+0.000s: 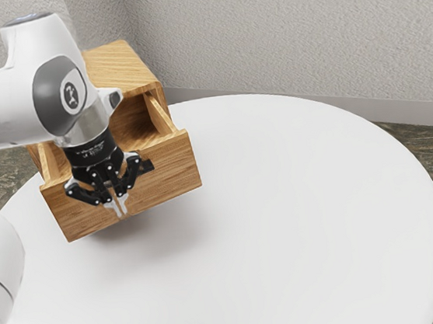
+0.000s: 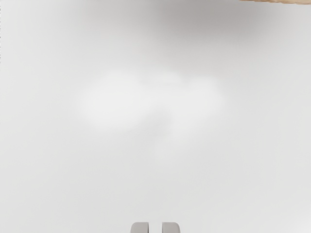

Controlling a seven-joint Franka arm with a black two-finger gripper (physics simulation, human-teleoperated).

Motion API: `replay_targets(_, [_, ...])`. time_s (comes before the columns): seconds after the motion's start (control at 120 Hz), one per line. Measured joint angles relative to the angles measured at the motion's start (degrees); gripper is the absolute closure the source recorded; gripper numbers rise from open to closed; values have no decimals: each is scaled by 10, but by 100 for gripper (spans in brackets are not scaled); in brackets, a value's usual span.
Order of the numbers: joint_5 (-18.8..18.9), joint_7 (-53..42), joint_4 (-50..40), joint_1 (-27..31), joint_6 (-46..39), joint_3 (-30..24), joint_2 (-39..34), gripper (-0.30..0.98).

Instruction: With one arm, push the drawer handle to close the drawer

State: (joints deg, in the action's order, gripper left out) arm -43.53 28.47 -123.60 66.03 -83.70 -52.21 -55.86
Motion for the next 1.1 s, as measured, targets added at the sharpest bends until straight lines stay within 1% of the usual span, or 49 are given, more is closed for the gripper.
replay_targets(0.15, [9,17,2,16,-35,-29,33,76])
replay_targets(0.292, [12,29,3,35,-71,-49,46,76])
replay_targets(0.525, [14,44,4,54,-125,-68,84,76])
replay_targets(0.717, [14,52,6,70,-165,-83,100,76])
replay_targets(0.95, [28,59,13,80,-200,-86,126,76])
replay_targets(1.1, [40,62,22,95,-218,-98,158,76])
